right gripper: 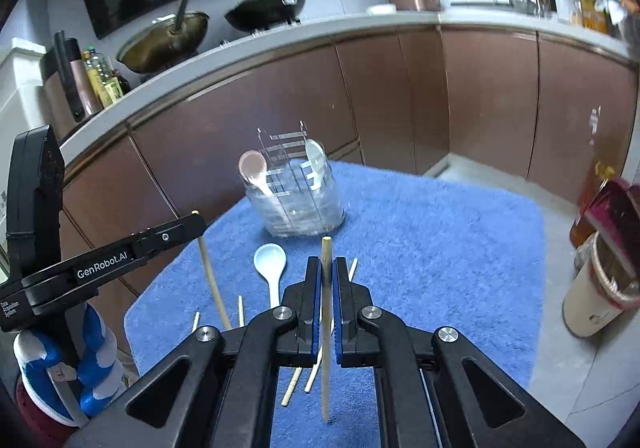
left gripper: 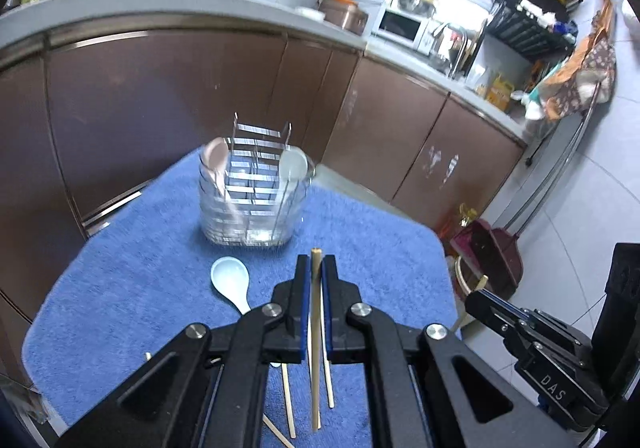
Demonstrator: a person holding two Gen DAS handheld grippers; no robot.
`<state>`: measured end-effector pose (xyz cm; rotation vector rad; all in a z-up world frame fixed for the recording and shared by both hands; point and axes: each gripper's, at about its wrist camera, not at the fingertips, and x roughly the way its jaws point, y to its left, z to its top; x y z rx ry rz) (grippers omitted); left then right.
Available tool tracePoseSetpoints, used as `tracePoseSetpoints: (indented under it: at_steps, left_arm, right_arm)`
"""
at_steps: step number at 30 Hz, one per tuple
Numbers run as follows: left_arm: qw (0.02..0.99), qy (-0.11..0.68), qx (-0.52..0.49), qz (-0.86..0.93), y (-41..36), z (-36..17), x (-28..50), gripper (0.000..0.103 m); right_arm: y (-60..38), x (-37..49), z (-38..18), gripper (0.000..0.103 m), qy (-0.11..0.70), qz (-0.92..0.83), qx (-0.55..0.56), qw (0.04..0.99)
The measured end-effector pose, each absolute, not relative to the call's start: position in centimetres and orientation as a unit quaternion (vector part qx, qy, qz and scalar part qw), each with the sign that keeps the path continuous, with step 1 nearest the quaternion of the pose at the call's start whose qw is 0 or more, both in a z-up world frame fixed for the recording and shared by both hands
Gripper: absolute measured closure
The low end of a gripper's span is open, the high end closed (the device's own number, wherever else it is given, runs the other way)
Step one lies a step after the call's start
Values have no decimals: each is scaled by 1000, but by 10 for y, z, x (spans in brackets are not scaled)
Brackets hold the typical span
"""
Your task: Organize utensils
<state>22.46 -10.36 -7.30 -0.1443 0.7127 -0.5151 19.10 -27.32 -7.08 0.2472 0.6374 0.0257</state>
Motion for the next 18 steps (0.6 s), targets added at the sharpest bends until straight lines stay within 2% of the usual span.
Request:
tracePoseSetpoints:
  at_steps: [9,18]
  left_arm:
    - [925,292,-83,-228,-75,-13,238,98]
    - [951,209,-111,-197,-68,46,312,98]
  right_arm:
    - [-268,193,-20,98,268,24,97,958]
    - [-261,276,41,98,167,80,101,978]
